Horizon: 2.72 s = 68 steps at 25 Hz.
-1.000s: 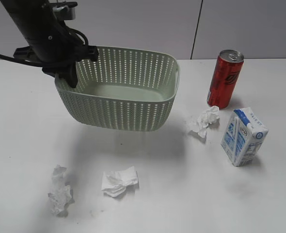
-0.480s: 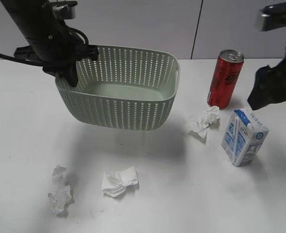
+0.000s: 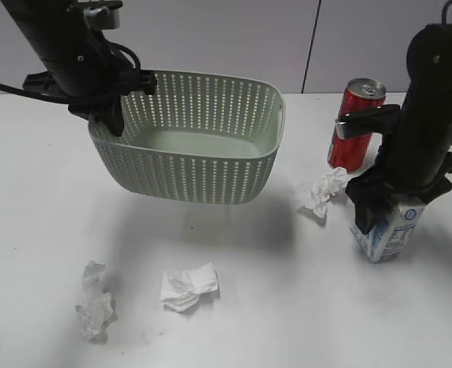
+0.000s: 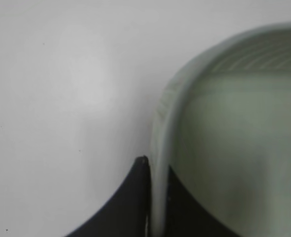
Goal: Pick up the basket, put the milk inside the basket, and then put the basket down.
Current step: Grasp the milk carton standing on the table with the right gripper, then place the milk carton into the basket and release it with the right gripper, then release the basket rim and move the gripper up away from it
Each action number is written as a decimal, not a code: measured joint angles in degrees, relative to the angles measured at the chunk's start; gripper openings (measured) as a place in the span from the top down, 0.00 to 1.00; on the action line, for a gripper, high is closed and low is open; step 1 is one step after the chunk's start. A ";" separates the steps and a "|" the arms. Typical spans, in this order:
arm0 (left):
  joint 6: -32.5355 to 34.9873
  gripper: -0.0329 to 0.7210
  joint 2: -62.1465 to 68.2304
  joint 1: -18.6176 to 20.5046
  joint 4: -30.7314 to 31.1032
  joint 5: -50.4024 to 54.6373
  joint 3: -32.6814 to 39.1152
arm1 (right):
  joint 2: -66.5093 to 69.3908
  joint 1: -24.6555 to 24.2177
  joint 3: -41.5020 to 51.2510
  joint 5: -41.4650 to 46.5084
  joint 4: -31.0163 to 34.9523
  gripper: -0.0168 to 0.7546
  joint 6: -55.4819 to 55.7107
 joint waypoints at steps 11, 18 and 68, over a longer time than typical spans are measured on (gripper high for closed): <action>0.00 0.98 0.00 0.00 0.00 -0.43 0.00 | -0.31 0.17 -0.48 0.46 0.23 0.55 0.67; 0.00 0.98 0.00 0.00 0.00 -0.45 0.00 | -9.23 0.53 -11.51 14.71 -0.07 0.55 -0.02; 0.20 0.98 0.26 0.07 -0.70 -0.12 0.00 | -26.87 4.52 -9.85 16.14 -2.28 0.24 -0.59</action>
